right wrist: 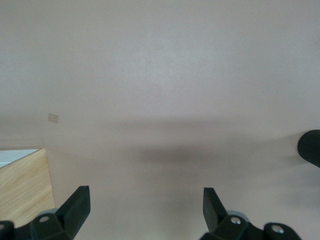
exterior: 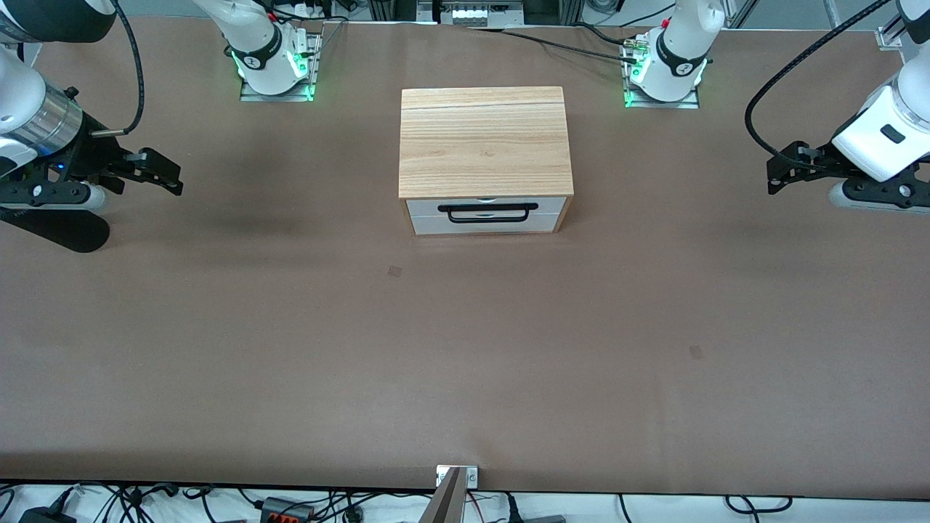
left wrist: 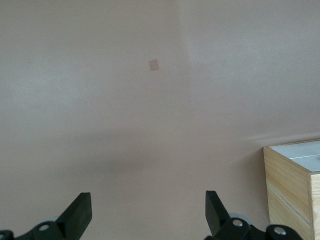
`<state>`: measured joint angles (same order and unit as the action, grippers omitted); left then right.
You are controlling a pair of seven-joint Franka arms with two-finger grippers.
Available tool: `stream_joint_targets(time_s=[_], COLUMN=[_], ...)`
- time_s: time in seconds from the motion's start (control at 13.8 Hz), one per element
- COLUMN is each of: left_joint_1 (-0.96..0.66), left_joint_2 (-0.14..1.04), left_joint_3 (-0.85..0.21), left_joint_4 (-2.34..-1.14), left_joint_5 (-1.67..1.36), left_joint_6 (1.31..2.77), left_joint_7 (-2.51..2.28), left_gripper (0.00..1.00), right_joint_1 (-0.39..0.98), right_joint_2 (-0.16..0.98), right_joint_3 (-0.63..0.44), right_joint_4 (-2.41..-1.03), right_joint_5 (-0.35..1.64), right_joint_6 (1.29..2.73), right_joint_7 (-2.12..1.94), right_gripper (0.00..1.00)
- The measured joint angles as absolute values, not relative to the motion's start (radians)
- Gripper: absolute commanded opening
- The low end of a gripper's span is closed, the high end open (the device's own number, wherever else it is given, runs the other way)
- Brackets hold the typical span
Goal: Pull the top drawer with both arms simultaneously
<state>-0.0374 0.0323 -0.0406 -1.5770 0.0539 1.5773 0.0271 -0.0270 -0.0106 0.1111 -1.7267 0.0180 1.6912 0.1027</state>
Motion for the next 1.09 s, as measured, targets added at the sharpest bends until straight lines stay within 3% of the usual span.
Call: stream_joint_targets(time_s=[0.51, 1.09], left_joint_1=[-0.036, -0.046], left_joint_2=[0.033, 0.064], left_joint_3=[-0.037, -0.043], left_joint_4=[-1.575, -1.571], left_joint_5=[0.054, 0.015], left_joint_6=[1.576, 1.423], left_joint_7=[0.026, 0.027], left_gripper=[1.00, 1.00], right_joint_1=[-0.029, -0.031], right_joint_2=[-0.010, -0.010], right_joint_3=[0.110, 0.114], right_joint_4=[-1.727, -1.708], right_joint_5=[0.012, -0.015], right_joint_6=[1.699, 1.688], right_joint_7=[0.103, 0.102], right_gripper=[1.00, 1.00])
